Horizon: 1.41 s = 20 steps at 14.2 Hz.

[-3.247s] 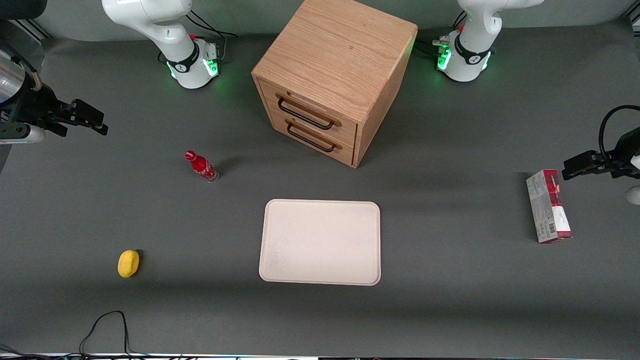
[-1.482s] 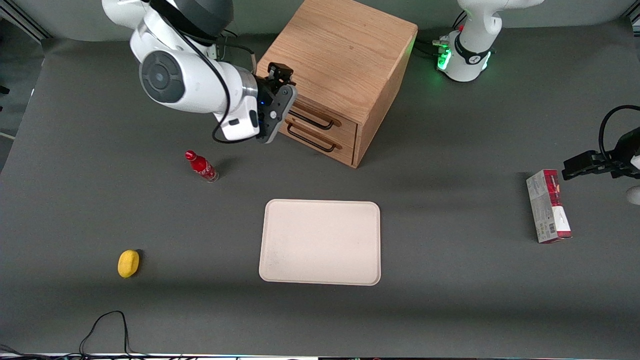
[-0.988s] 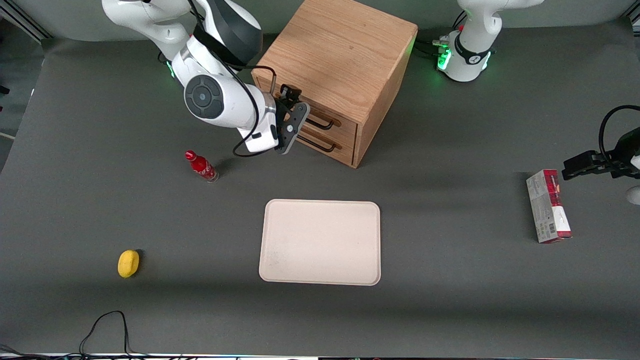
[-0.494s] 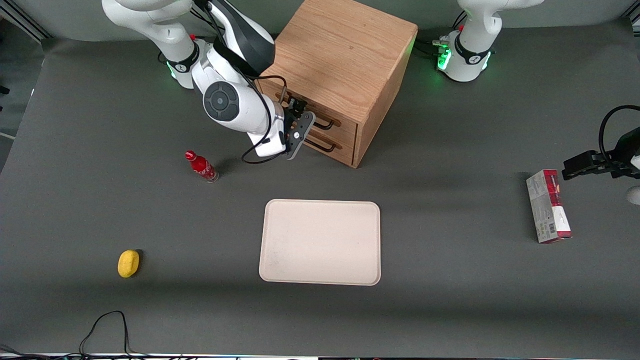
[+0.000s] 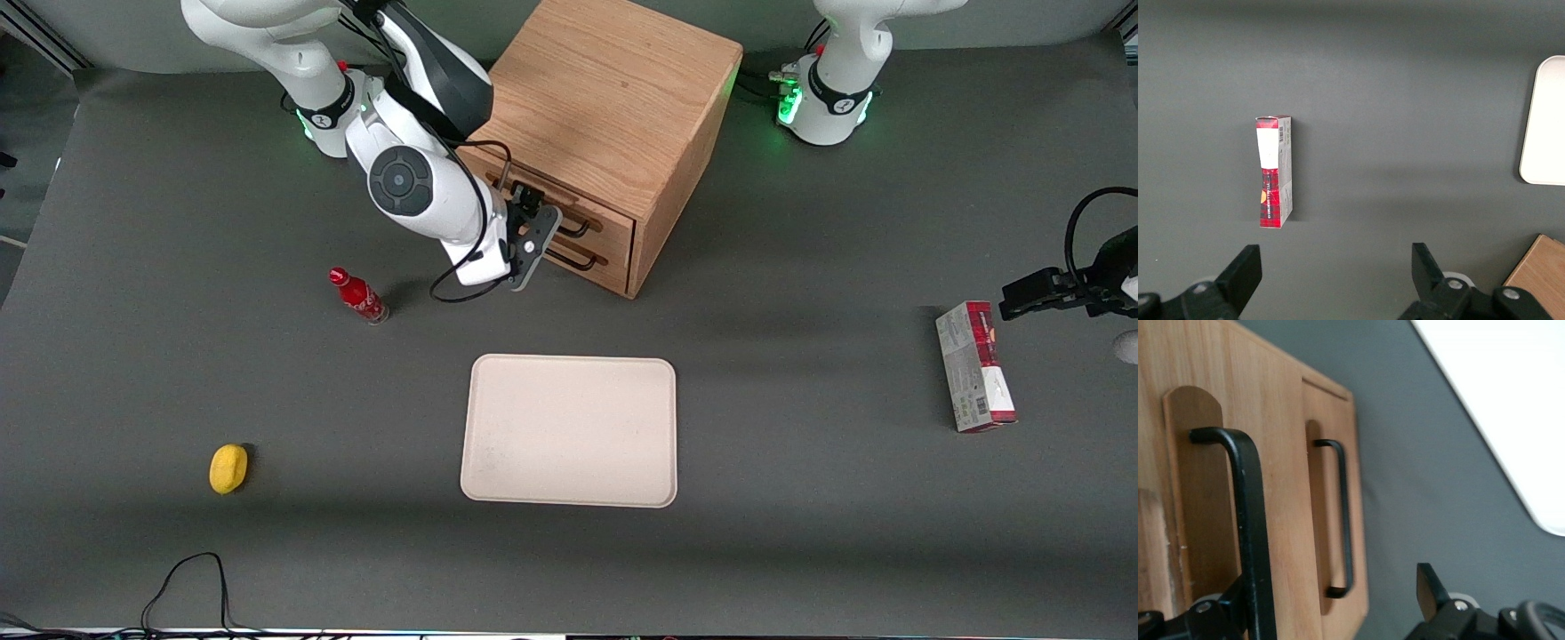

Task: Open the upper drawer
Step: 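Pull the upper drawer handle outward with the right gripper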

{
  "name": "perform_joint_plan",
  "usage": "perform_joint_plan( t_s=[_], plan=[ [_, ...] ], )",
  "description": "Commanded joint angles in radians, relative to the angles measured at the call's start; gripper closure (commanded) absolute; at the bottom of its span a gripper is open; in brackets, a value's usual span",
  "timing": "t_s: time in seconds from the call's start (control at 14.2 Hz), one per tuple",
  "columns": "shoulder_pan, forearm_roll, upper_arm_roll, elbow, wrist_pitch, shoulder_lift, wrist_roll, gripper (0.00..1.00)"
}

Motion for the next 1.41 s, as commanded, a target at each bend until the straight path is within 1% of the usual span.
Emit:
perform_joint_plan(
  t_s=[0.0, 0.07, 0.35, 0.56, 0.85, 0.92, 0.99, 1.06, 1.13, 1.2, 1.27, 1.34],
  plan=[
    [-0.027, -0.046, -0.022, 0.091, 0.003, 0.078, -0.023, 0.0],
    [-0.027, -0.057, -0.05, 0.123, -0.007, 0.091, -0.06, 0.0],
    [-0.029, -0.057, -0.172, 0.286, -0.134, 0.162, -0.21, 0.0],
    [-0.029, -0.059, -0.229, 0.352, -0.135, 0.202, -0.273, 0.0],
    [-0.033, -0.06, -0.242, 0.413, -0.135, 0.227, -0.272, 0.0],
    [-0.035, -0.077, -0.246, 0.422, -0.137, 0.219, -0.267, 0.0],
    [-0.032, -0.176, -0.261, 0.438, -0.137, 0.205, -0.26, 0.0],
    [-0.03, -0.303, -0.257, 0.489, -0.14, 0.193, -0.26, 0.0],
    [-0.029, -0.359, -0.255, 0.555, -0.169, 0.193, -0.252, 0.0],
    [-0.029, -0.359, -0.257, 0.611, -0.203, 0.193, -0.232, 0.0],
    [-0.035, -0.344, -0.261, 0.638, -0.206, 0.191, -0.212, 0.0],
    [-0.044, -0.282, -0.272, 0.651, -0.203, 0.184, -0.189, 0.0]
  ],
)
